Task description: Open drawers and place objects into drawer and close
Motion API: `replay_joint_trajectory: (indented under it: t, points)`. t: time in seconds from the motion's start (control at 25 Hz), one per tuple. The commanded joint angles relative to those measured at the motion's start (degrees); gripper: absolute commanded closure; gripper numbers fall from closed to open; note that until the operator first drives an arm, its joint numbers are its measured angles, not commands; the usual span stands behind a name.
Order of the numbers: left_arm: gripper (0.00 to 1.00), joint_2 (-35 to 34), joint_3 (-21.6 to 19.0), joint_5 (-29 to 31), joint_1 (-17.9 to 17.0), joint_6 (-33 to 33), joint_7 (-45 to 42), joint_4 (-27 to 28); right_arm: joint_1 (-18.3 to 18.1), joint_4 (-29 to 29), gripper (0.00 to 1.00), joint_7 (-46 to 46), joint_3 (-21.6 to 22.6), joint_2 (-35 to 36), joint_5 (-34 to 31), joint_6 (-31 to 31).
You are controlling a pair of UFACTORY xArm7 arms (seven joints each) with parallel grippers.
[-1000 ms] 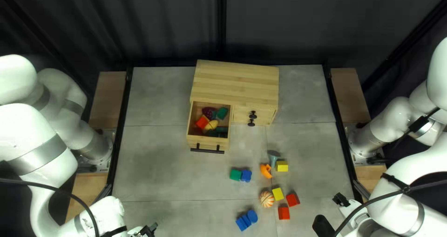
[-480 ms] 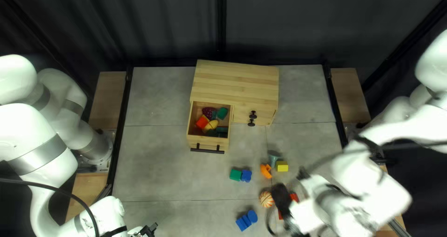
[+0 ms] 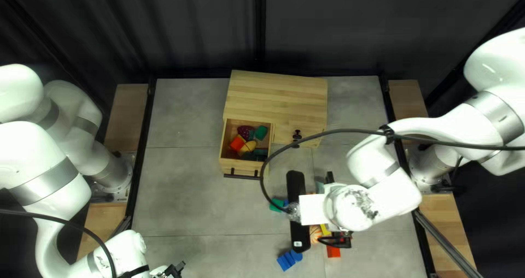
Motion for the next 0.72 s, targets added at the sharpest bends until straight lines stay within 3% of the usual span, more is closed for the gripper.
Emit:
replay_joint_trajectory:
  t: [0.04, 0.36, 0.6, 0.72]
  points:
    - [0.00, 0.00, 0.00, 0.00, 0.00, 0.00, 0.00, 0.00, 0.00, 0.01, 0.00, 0.00, 0.00, 0.01, 0.00, 0.00]
    - [0.00, 0.00, 0.00, 0.00, 0.00, 0.00, 0.00, 0.00, 0.00, 0.01, 0.00, 0.00, 0.00, 0.01, 0.00, 0.00]
    - [0.00, 0.00, 0.00, 0.00, 0.00, 0.00, 0.00, 0.00, 1.73, 1.49, 0.00, 14.46, 1.09, -1.38, -3.62, 0.96]
    - [0.00, 0.00, 0.00, 0.00, 0.00, 0.00, 0.00, 0.00, 1.59, -0.94, 0.00, 22.83, 0.73, -2.01, -3.69, -1.94]
